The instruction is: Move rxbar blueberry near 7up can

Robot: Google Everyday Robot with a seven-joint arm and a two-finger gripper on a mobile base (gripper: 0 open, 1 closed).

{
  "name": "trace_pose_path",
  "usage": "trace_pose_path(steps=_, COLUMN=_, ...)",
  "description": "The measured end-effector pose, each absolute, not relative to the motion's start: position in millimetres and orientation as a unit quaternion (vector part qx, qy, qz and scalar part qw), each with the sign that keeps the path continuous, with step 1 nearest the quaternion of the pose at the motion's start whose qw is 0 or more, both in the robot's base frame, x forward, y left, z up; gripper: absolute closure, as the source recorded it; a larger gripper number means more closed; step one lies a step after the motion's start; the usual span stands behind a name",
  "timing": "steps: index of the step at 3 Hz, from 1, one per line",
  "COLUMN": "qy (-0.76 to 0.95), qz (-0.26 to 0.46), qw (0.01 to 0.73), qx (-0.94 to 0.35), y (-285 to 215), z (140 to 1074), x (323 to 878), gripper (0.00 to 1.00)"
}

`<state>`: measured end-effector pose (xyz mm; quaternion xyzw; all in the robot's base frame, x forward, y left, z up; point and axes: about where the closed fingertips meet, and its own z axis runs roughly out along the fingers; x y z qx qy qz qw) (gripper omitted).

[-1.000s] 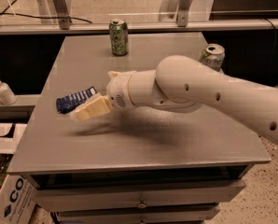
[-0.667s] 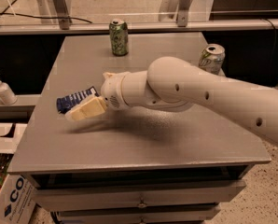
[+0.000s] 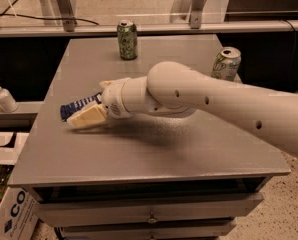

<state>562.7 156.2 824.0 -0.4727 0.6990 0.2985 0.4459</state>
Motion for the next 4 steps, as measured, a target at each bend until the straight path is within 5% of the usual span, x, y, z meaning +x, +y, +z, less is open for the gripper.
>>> trace_pose_path(steps=3, qy=0.707, qz=0.288, qw=0.436, qx=-0.477, y=146.8, z=808.0, x=562.2, gripper=0.87)
trace_pose_path(steps=4, qy=0.707, qz=0.288, qw=0.436, qx=-0.477, y=146.7, z=809.2, x=562.2, gripper=1.00)
